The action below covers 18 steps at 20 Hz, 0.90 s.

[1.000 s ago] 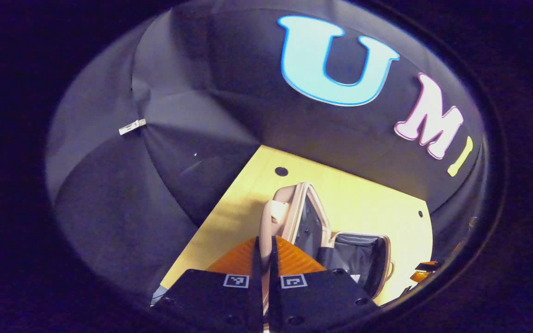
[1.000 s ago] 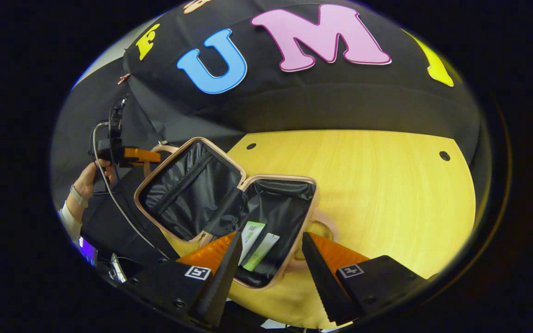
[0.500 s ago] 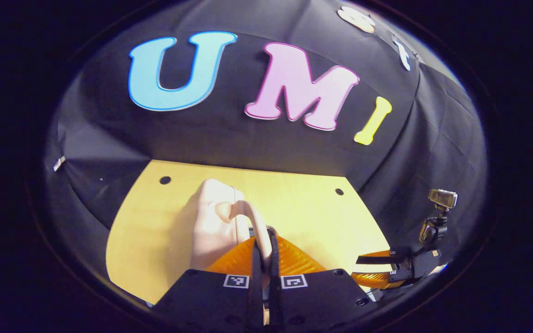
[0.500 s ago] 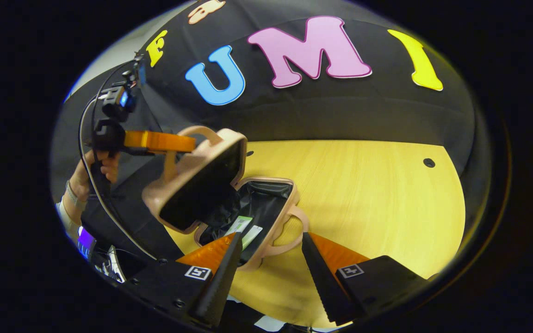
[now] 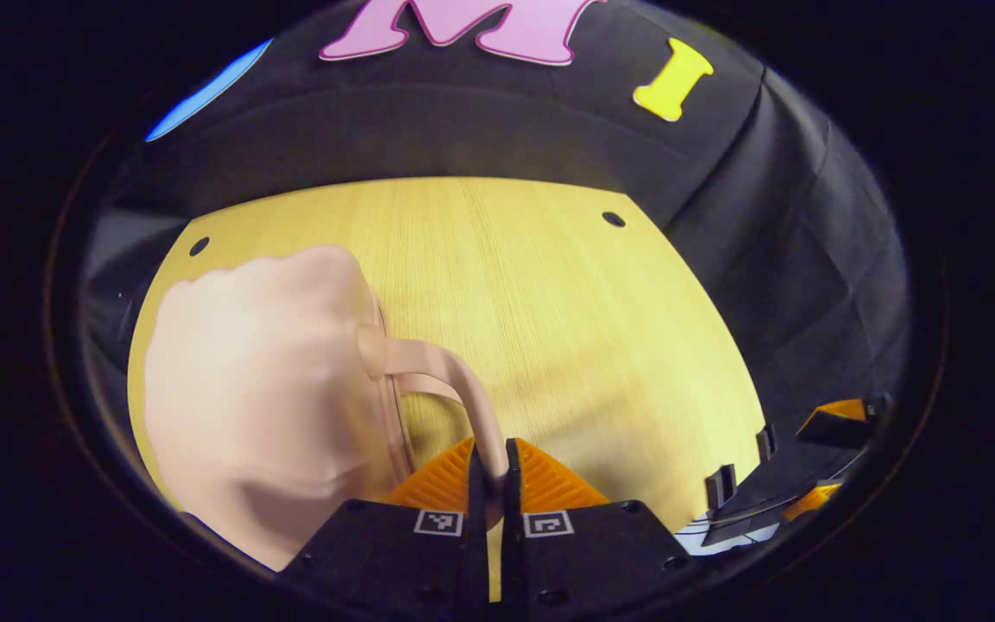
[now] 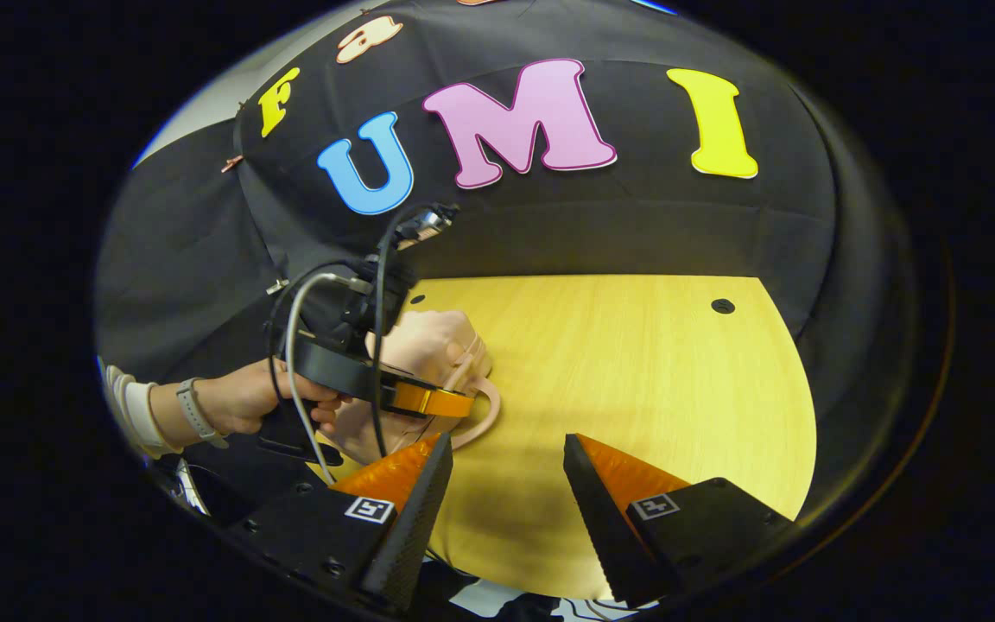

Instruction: First open the suitcase, pack the skin care products into it, and then close the suitcase.

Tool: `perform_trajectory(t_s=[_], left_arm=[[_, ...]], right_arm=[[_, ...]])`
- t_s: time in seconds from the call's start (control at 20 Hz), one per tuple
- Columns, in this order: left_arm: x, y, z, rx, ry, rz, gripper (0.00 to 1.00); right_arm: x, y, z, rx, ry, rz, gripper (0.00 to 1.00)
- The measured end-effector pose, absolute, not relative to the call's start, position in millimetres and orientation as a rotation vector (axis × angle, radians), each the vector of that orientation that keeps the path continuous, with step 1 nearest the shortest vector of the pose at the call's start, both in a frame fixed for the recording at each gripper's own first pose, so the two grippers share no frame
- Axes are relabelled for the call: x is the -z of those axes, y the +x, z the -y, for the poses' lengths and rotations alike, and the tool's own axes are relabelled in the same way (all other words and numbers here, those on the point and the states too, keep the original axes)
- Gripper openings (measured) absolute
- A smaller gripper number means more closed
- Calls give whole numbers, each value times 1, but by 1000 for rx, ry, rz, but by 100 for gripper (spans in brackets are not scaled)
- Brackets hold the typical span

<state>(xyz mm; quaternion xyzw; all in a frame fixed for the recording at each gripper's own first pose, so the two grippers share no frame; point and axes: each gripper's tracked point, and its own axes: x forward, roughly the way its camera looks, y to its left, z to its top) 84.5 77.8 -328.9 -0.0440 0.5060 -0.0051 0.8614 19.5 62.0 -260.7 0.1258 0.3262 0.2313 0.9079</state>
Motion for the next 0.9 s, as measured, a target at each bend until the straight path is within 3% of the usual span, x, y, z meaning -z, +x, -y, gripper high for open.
perform_trajectory(t_s=[0.05,0.1,0.2,0.3,0.4,0.55,0.75,0.9], left_arm=[[336,85,-76,-5,-71,-1060,13],[341,86,-76,-26,-41,-1058,14],[340,86,-81,-75,47,-1050,19],[329,86,-67,-64,55,-1020,33],[304,85,-64,-89,83,-953,52],[245,86,-70,-185,150,-772,94],[145,77,-52,-235,120,-473,94],[98,64,-52,-262,119,-374,94]], right_arm=[[261,15,-63,-482,262,-674,71],[261,11,-63,-486,265,-674,83],[261,7,-60,-485,270,-664,84],[257,8,-54,-483,264,-644,86],[251,16,-45,-473,220,-607,94],[225,34,-23,-438,82,-482,97],[153,66,-14,-414,33,-293,98],[95,83,-14,-363,43,-175,98]])
